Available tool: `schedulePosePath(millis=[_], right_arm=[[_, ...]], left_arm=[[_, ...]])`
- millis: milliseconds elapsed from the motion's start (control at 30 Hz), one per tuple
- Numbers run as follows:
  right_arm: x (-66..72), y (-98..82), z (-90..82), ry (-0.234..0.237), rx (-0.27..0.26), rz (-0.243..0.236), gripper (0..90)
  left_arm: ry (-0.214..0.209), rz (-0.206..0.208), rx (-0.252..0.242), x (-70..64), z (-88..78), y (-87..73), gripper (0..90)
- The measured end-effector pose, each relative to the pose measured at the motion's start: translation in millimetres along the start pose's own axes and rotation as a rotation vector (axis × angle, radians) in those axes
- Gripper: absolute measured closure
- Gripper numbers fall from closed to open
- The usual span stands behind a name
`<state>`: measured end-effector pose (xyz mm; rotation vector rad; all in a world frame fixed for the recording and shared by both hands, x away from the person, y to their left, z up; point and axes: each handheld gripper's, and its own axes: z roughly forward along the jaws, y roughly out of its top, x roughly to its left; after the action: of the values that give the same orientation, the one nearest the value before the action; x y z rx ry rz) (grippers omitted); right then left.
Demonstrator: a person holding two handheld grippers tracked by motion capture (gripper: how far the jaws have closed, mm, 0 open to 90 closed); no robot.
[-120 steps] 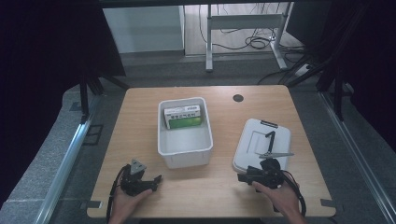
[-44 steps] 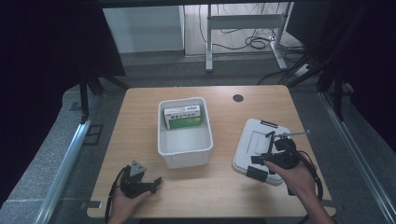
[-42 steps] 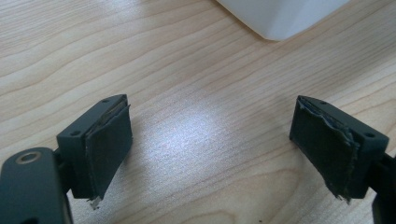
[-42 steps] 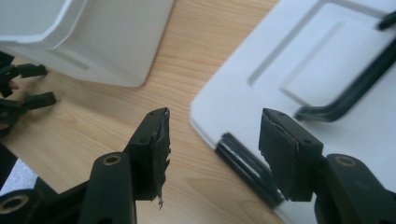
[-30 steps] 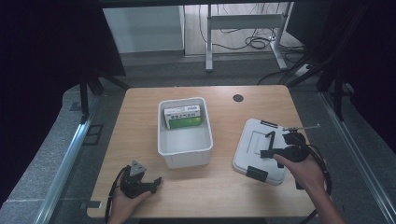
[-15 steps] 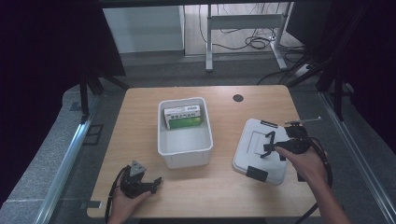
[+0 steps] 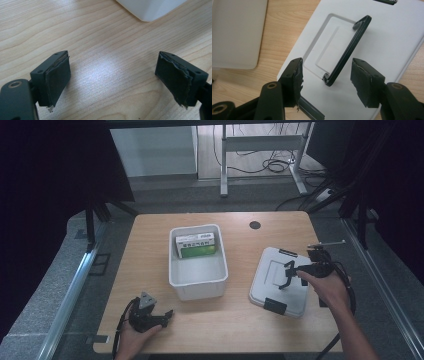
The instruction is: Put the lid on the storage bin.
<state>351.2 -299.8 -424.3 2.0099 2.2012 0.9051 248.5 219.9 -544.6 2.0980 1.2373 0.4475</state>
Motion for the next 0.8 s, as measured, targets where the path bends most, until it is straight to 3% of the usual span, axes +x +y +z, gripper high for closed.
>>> schedulePosePath(millis=[400, 800], right_arm=[[-6.3, 9.8, 7.2, -0.012, 0.031, 0.054, 43.2], [-6.3, 20.9, 18.2, -0.05, 0.063, 0.075, 43.7]], left_arm=[[0.0, 0.0, 0.0, 0.0, 0.0, 0.0, 12.9], [0.0, 0.001, 0.001, 0.0, 0.0, 0.0, 12.9]])
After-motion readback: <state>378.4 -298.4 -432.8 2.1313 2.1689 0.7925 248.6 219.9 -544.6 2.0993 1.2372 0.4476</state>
